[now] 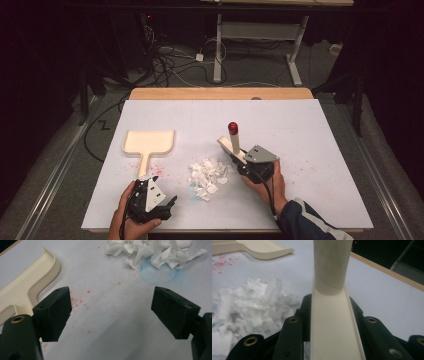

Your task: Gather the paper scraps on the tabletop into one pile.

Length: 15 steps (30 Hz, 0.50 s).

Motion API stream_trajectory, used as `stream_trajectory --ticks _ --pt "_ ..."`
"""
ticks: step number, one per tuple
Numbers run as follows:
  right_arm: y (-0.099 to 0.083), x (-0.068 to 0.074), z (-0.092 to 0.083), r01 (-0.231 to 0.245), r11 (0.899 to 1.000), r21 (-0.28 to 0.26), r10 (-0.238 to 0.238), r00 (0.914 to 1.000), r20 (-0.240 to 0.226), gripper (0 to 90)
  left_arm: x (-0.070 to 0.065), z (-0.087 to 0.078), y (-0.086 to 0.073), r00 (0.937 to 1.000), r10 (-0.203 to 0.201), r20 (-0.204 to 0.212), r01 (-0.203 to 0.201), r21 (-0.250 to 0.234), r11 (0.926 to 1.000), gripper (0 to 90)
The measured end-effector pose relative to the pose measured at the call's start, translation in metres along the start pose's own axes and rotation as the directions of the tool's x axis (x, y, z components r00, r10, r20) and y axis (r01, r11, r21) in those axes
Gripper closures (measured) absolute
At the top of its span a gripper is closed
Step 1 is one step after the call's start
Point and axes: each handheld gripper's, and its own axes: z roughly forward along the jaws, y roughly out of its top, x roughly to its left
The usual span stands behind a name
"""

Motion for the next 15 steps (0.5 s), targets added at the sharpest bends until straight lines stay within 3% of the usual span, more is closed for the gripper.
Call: stream_trajectory --ticks 8,12,15 --pt "0.014 0.035 0.011 0.014 1.0 -0.025 -0.017 0.994 -0.108 68.2 0.001 -0.001 0.0 1.0 0.005 -0.006 -0.005 -0.009 0.9999 16.0" --pt "0.018 0.033 0.007 0.041 0.998 -0.038 -0.045 0.9941 -0.098 68.3 0.001 -0.002 -0.001 0.9999 0.0 -0.01 0.0 -0.012 0.9999 16.0" --pt "0.023 0.023 -0.003 0.025 0.997 -0.077 -0.032 0.9952 -0.093 68.2 0.002 -0.002 -0.001 0.9999 -0.004 -0.015 0.004 -0.014 0.9999 16.0"
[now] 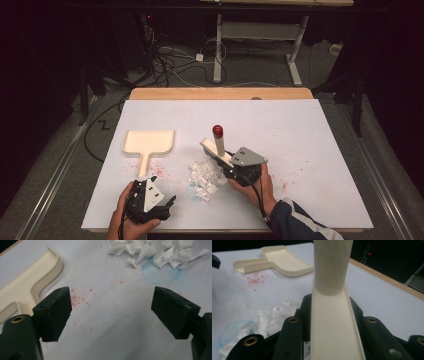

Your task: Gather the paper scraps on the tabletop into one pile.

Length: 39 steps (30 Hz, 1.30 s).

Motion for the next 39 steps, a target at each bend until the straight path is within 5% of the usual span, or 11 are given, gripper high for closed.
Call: stream_trajectory --ticks 4,8,11,13,17,19,23,28,33,36,39 --pt "0.011 -0.01 -0.02 0.005 0.998 -0.058 -0.009 0.998 -0.063 68.2 0.001 -0.001 0.0 1.0 -0.007 -0.006 0.007 -0.006 1.0 16.0" --pt "0.015 -0.008 -0.04 -0.012 0.996 -0.094 -0.003 0.9862 -0.166 68.2 0.004 -0.004 -0.001 0.9996 -0.02 -0.022 0.02 -0.013 0.9997 16.0" --pt "0.014 0.001 -0.047 -0.029 0.996 -0.081 0.007 0.9654 -0.261 68.2 0.009 -0.011 -0.003 0.9963 -0.054 -0.067 0.052 -0.032 0.9981 15.9" --pt "0.011 0.012 -0.049 -0.063 0.996 -0.062 0.039 0.9435 -0.329 68.2 0.014 -0.018 -0.003 0.9898 -0.095 -0.106 0.087 -0.074 0.9934 16.0" --pt "0.007 0.037 -0.046 -0.034 0.999 -0.043 0.013 0.9102 -0.414 68.2 0.022 -0.027 -0.006 0.9779 -0.153 -0.143 0.135 -0.132 0.982 16.0" --pt "0.003 0.047 -0.04 -0.018 0.999 -0.033 0.001 0.8954 -0.445 68.2 0.023 -0.027 -0.006 0.9768 -0.155 -0.148 0.136 -0.131 0.982 16.0" --pt "-0.007 0.056 -0.027 -0.004 1.0 0.001 0.004 0.8805 -0.474 68.2 0.019 -0.025 -0.005 0.9823 -0.127 -0.137 0.11 -0.124 0.9862 15.9" --pt "-0.015 0.054 -0.015 0.009 1.0 0.028 0.004 0.8991 -0.438 68.2 0.013 -0.018 -0.004 0.99 -0.095 -0.104 0.085 -0.099 0.9914 16.0" --pt "-0.014 0.04 -0.011 0.016 1.0 0.026 -0.006 0.9317 -0.363 68.3 0.006 -0.013 -0.001 0.995 -0.061 -0.079 0.055 -0.074 0.9957 16.0" --pt "-0.015 0.028 -0.009 -0.008 0.999 0.035 0.019 0.944 -0.329 68.3 0.005 -0.01 -0.001 0.9964 -0.051 -0.068 0.047 -0.063 0.9969 15.9" --pt "-0.014 0.022 -0.012 -0.028 0.999 0.028 0.036 0.9429 -0.331 68.2 0.004 -0.008 -0.001 0.9975 -0.042 -0.057 0.039 -0.052 0.9979 15.9"
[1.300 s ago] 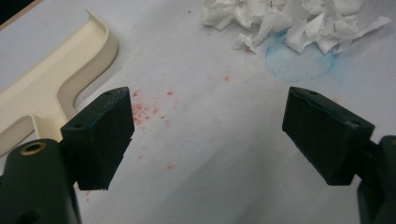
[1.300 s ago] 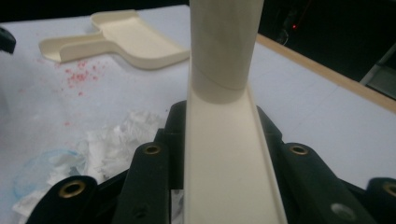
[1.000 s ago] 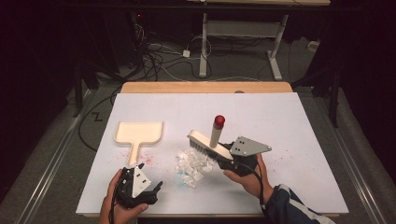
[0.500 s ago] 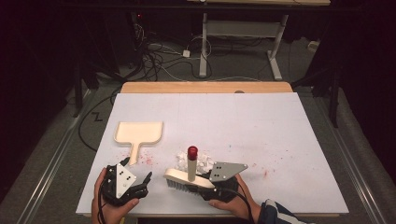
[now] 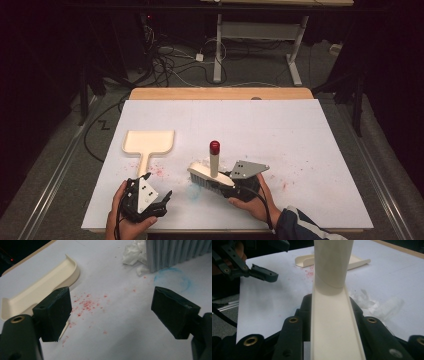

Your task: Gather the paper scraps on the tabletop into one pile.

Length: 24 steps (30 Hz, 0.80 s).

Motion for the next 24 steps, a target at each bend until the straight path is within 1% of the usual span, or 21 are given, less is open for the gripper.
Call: stream_trajectory --ticks 1,2,3,4,5,6,8,9,10,14,16,18,20,24 --pt "0.001 0.0 -0.002 0.01 1.0 -0.004 -0.01 0.9999 -0.001 68.2 -0.001 0.001 0.0 1.0 -0.001 0.001 0.001 0.0 1.0 15.9" --pt "0.003 0.001 -0.004 0.015 1.0 -0.005 -0.015 0.9999 0.003 68.2 0.0 0.001 0.0 0.9999 0.01 0.002 -0.01 -0.006 0.9999 15.9" --pt "0.007 0.001 -0.007 0.018 1.0 -0.008 -0.018 0.9998 0.001 68.2 0.0 0.001 0.0 0.9999 0.012 0.003 -0.012 -0.006 0.9999 15.9" --pt "0.01 0.001 -0.011 0.022 1.0 -0.021 -0.022 0.9998 -0.002 68.2 0.0 0.001 0.0 0.9999 0.011 0.004 -0.011 -0.006 0.9999 15.9" --pt "0.014 0.001 -0.015 0.022 0.999 -0.033 -0.022 0.9998 -0.003 68.2 0.0 0.001 0.0 0.9999 0.011 0.002 -0.011 -0.006 0.9999 15.9" --pt "0.018 0.0 -0.02 0.023 0.999 -0.045 -0.023 0.9997 -0.008 68.2 -0.001 0.0 0.0 1.0 -0.001 0.005 0.001 0.001 1.0 16.0" --pt "0.023 0.0 -0.03 0.026 0.998 -0.057 -0.026 0.9996 -0.008 68.2 -0.001 0.0 0.0 1.0 -0.002 0.007 0.002 0.001 1.0 15.9" --pt "0.026 0.0 -0.035 0.029 0.998 -0.06 -0.029 0.9996 -0.003 68.1 -0.001 0.001 0.0 1.0 0.0 0.007 0.0 0.003 1.0 15.9" --pt "0.027 -0.001 -0.039 0.032 0.997 -0.065 -0.032 0.9995 -0.003 68.1 0.0 0.001 0.0 0.9999 0.012 0.005 -0.012 -0.001 0.9999 15.9" --pt "0.032 -0.006 -0.06 0.031 0.997 -0.077 -0.03 0.9995 0.01 68.1 -0.001 0.001 0.0 0.9998 0.021 0.005 -0.021 0.004 0.9998 15.9" --pt "0.033 -0.009 -0.072 0.036 0.996 -0.08 -0.033 0.999 0.03 68.1 -0.001 0.001 0.0 0.9998 0.02 0.005 -0.02 0.002 0.9998 15.9" --pt "0.032 -0.014 -0.085 0.035 0.996 -0.087 -0.032 0.9988 0.038 68.1 -0.002 0.001 0.0 0.9997 0.021 0.008 -0.021 0.004 0.9998 15.9" --pt "0.03 -0.017 -0.098 0.042 0.995 -0.093 -0.035 0.9967 0.074 68.1 -0.002 0.002 0.0 0.9997 0.023 0.009 -0.023 0.005 0.9997 15.9" --pt "0.024 -0.026 -0.12 0.028 0.996 -0.082 -0.019 0.9946 0.102 68.1 -0.003 0.002 0.001 0.9995 0.029 0.011 -0.029 0.009 0.9995 16.0"
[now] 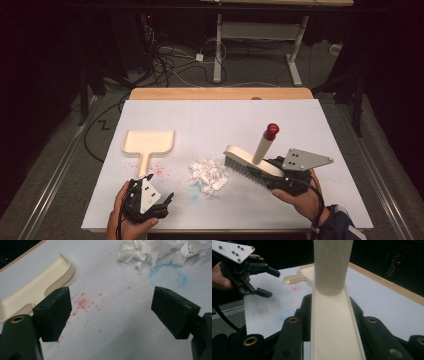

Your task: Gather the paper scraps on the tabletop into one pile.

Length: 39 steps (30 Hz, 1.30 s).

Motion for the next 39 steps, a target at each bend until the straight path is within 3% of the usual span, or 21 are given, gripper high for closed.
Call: stream_trajectory --ticks 3,9,16,20,23,27,34,39 --pt "-0.004 -0.004 -0.01 0.001 1.0 0.014 -0.001 0.9999 0.011 68.1 -0.001 0.0 0.0 1.0 0.004 0.003 -0.004 0.003 1.0 15.9" --pt "-0.028 -0.013 -0.034 -0.026 0.994 0.103 0.026 0.9996 0.006 68.1 -0.002 0.003 0.001 0.9998 0.014 0.013 -0.014 0.015 0.9998 15.9" --pt "-0.051 -0.026 -0.048 -0.058 0.972 0.227 0.07 0.9966 -0.043 68.1 -0.005 0.005 0.002 0.9995 0.018 0.026 -0.019 0.037 0.9991 15.9" --pt "-0.061 -0.028 -0.05 -0.058 0.953 0.297 0.085 0.9931 -0.081 68.0 -0.005 0.006 0.002 0.9995 0.02 0.023 -0.021 0.035 0.9992 15.9" --pt "-0.067 -0.03 -0.051 -0.092 0.939 0.33 0.131 0.9865 -0.098 68.0 -0.006 0.007 0.003 0.9993 0.026 0.027 -0.027 0.038 0.9989 15.9" --pt "-0.071 -0.035 -0.05 -0.12 0.931 0.346 0.158 0.9838 -0.084 68.1 -0.007 0.008 0.004 0.9987 0.038 0.034 -0.039 0.042 0.9983 15.9" --pt "-0.073 -0.049 -0.04 -0.131 0.92 0.369 0.169 0.9829 -0.072 68.1 -0.008 0.01 0.004 0.9982 0.042 0.042 -0.044 0.048 0.9979 15.9" --pt "-0.071 -0.064 -0.03 -0.134 0.906 0.4 0.177 0.9815 -0.072 66.5 -0.011 0.012 0.005 0.9969 0.057 0.054 -0.06 0.058 0.9965 15.9"
